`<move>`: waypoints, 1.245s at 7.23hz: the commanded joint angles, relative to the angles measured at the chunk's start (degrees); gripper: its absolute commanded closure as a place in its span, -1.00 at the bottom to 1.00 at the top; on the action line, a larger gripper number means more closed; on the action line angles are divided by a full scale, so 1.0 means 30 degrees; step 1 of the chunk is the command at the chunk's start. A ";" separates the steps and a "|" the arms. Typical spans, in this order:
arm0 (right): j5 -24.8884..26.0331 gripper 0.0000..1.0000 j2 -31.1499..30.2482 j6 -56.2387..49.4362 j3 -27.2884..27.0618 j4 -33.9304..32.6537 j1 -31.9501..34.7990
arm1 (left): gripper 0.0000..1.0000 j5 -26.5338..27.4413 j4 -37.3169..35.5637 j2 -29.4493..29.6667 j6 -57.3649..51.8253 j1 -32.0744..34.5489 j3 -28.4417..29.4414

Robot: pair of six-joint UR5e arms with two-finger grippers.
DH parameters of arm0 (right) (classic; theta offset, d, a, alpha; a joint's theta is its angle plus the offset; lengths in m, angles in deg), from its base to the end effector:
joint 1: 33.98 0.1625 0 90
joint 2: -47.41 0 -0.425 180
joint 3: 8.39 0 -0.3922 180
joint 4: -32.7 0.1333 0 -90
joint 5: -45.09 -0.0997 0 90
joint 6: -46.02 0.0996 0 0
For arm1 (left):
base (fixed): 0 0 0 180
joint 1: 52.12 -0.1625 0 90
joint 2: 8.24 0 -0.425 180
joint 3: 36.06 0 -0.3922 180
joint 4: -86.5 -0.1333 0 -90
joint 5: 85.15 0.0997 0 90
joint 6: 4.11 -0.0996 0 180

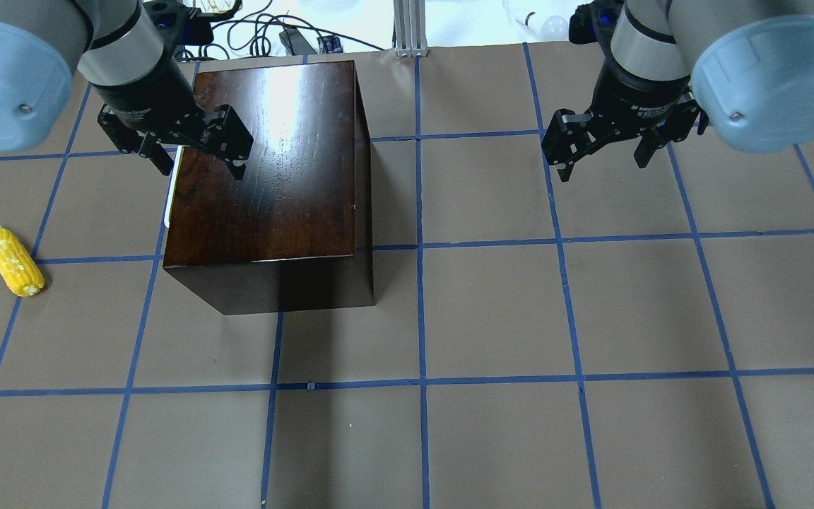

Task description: Open drawer and put corn inside

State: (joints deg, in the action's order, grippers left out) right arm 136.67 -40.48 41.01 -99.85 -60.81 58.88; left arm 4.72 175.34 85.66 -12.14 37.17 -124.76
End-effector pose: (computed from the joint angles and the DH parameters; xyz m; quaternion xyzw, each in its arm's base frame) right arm 0.1557 -0.4995 0.4631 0.0686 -0.9975 -0.0008 0.0138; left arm -0.1271 -0.5195 0.4667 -0.0638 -0.9979 -0.0124 0.0021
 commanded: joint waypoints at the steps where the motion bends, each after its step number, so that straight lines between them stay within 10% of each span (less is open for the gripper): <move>1: 0.0000 -1.00 0.0000 0.0000 0.0019 0.0000 -0.0046 | -1.00 -0.0106 -0.0054 -0.0012 0.0067 0.0001 -0.0023; 9: 0.0000 -1.00 0.0000 0.0000 0.0019 0.0000 -0.0045 | -1.00 -0.0018 -0.0639 0.0718 -0.1793 -0.5380 0.0679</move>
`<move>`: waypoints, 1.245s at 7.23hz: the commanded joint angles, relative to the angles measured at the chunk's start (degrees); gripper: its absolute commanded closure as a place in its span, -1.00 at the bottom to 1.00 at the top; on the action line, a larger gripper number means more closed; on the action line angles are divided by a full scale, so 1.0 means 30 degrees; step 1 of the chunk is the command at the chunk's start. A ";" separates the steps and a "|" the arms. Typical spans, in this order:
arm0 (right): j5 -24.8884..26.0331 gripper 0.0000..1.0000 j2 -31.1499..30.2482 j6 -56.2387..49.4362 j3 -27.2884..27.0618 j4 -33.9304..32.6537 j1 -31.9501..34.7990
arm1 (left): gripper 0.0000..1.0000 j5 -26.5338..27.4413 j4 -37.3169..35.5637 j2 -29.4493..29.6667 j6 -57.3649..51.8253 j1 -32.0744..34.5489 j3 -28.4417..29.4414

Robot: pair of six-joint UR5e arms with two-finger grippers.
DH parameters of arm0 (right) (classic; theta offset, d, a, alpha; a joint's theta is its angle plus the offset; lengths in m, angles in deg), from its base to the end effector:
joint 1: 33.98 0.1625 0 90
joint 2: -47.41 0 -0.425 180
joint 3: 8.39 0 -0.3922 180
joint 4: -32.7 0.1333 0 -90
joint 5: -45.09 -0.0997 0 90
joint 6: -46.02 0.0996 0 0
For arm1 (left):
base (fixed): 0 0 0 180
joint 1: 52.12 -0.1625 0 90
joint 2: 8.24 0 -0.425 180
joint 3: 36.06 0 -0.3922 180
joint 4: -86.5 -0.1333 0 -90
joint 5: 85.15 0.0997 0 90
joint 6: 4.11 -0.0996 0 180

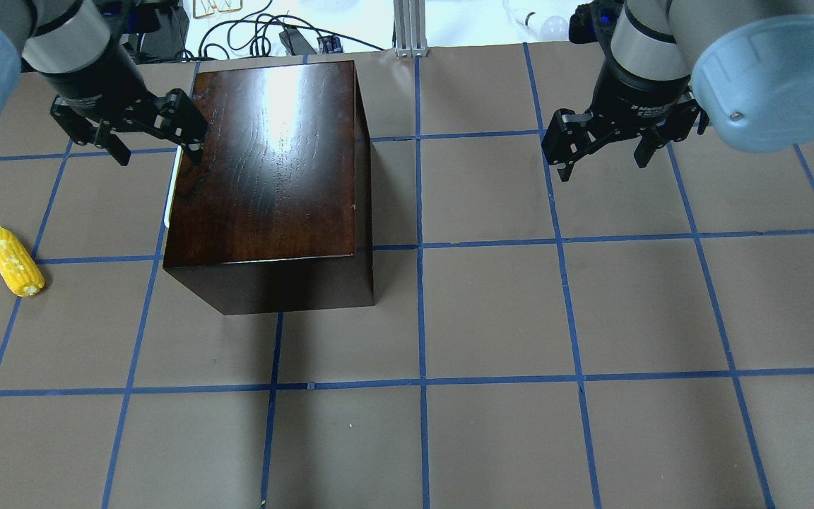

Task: Open drawer and put corn inside
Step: 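Move the left gripper beside the cabinet toward the white drawer handle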

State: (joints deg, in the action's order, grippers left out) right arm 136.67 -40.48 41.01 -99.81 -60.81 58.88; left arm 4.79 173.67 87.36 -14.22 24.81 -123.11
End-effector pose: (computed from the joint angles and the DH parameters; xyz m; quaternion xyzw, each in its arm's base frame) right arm 0.1557 -0.4996 0.4635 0.0686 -0.9975 -0.0004 0.0138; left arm -0.0094 -0.5496 0.4681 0.0258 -0.9997 0.0016 0.0002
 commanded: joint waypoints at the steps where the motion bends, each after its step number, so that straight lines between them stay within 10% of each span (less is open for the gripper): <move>1: 0.0000 -1.00 0.0000 0.0001 0.0004 0.0000 0.0012 | -1.00 -0.0156 -0.0082 0.0472 -0.2098 -0.2196 0.0101; 6: 0.0000 -1.00 0.0000 0.0001 0.0004 0.0000 0.0012 | -1.00 -0.0390 -0.2806 0.2523 -0.6121 -0.2967 -0.0280; 9: 0.0000 -1.00 0.0000 0.0001 0.0004 0.0000 0.0012 | -1.00 -0.4207 -0.2806 0.3519 -0.6010 -0.4073 -0.0309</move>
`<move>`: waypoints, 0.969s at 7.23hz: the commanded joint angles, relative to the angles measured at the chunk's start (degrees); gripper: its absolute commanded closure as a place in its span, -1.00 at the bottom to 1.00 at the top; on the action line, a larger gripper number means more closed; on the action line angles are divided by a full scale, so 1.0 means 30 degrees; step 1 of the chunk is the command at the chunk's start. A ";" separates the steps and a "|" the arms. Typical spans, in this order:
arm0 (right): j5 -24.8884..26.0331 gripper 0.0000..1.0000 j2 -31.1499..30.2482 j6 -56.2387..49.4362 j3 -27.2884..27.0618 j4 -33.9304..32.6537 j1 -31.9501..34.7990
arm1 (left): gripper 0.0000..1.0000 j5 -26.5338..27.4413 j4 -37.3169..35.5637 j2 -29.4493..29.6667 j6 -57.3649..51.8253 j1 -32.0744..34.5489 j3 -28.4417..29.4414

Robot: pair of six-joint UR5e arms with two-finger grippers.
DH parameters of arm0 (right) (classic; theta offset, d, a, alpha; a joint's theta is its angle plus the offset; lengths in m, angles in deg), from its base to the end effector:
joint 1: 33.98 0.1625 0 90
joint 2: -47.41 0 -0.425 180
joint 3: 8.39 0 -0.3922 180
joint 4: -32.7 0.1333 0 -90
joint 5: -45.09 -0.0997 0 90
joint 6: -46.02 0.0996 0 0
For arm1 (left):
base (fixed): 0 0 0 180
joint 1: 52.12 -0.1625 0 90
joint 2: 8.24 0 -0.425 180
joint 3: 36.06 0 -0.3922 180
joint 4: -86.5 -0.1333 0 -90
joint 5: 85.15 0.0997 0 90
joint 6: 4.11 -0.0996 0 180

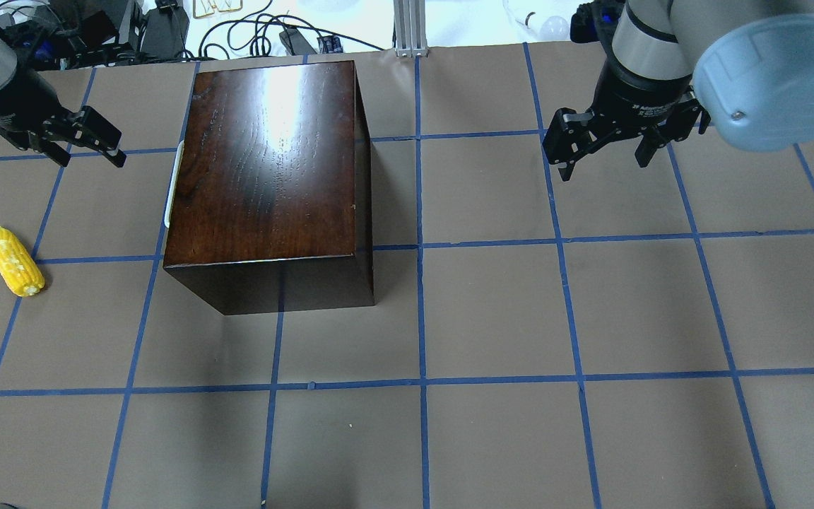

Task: Open drawer and put corn inside
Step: 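Move the left gripper beside the cabinet toward the white drawer handle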

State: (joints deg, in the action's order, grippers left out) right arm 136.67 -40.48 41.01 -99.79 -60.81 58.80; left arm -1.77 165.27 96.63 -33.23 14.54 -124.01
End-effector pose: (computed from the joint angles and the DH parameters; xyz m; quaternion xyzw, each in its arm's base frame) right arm 0.1550 -0.4999 0.4636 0.0679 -0.9976 -0.0003 0.0138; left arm 0.1002 -0.5976 0.3846 -0.0495 -0.9970 0.0131 0.0579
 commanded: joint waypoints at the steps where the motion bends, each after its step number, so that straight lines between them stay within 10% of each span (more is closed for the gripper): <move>1: 0.0000 -1.00 0.0000 0.0000 0.0000 0.0000 0.0038 | -1.00 -0.2040 -0.0037 0.0696 0.0362 -0.0803 -0.0037; 7: 0.0000 -1.00 0.0000 0.0000 -0.0029 0.0000 0.0038 | -1.00 -0.2769 -0.0096 0.1255 0.0773 -0.0338 -0.0946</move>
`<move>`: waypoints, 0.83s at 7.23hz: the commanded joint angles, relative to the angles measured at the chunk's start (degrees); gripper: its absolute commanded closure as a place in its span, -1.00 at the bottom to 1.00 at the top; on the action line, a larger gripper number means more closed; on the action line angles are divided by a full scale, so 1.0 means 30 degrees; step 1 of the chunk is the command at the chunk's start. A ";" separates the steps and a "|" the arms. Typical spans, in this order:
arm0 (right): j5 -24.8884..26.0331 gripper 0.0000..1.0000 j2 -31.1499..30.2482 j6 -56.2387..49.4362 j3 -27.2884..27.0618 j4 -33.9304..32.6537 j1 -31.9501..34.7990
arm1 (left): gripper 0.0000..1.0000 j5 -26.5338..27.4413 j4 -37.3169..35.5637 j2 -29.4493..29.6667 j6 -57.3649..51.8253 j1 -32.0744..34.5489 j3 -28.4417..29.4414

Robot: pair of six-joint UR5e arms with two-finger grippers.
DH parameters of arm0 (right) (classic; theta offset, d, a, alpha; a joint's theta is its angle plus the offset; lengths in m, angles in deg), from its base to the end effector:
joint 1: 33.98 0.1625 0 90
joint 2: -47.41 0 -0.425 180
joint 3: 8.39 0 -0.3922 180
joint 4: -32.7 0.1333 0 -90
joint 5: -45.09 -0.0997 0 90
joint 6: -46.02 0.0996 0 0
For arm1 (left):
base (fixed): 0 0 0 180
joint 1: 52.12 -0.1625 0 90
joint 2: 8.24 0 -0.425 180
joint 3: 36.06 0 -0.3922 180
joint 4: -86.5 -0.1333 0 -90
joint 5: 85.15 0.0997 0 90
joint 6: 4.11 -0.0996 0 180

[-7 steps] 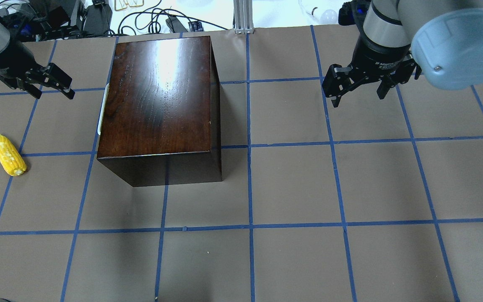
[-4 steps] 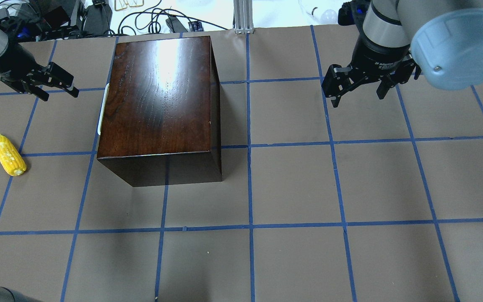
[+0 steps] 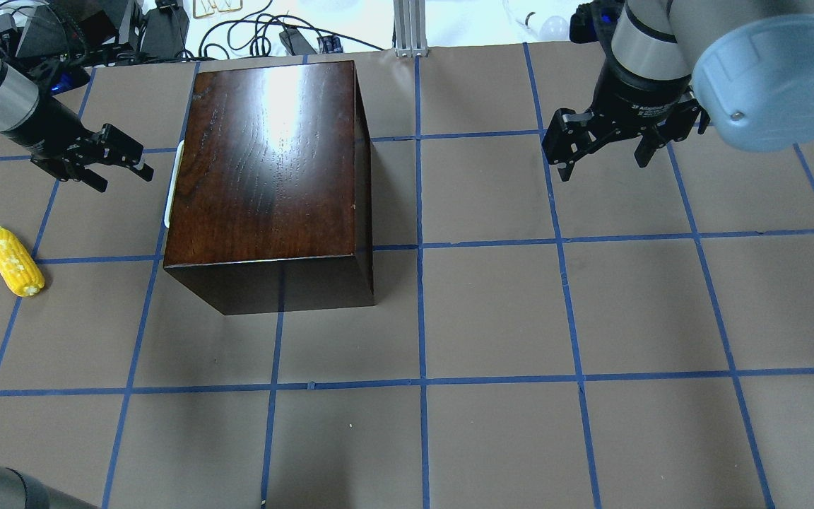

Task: Open drawer and put corn inside
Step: 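Lower the left gripper and close it on the white drawer handle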

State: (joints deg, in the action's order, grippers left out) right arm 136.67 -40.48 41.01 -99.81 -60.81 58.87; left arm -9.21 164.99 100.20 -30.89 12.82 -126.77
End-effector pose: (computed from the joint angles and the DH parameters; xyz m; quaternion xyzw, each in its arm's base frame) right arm 0.1556 -0.4997 0.4635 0.0685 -0.9976 -0.0004 0.0138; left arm 0.1076 -0.6020 0.3280 -0.0067 -0.9903 -0.0061 0.1387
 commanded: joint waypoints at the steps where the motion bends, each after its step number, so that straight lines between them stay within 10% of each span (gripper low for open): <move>1: 0.0000 -1.00 0.0000 0.0000 0.0005 0.0000 -0.0043 | -1.00 -0.0352 -0.0001 0.0122 -0.0066 0.0323 -0.0054; 6: 0.0000 -1.00 0.0000 0.0000 0.0006 0.0000 0.0015 | -1.00 -0.1027 -0.0001 0.0765 -0.0067 0.0412 -0.0054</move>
State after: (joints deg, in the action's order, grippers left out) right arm 136.67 -40.49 41.01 -99.79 -60.81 58.91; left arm -11.73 164.98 101.89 -31.13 14.04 -126.93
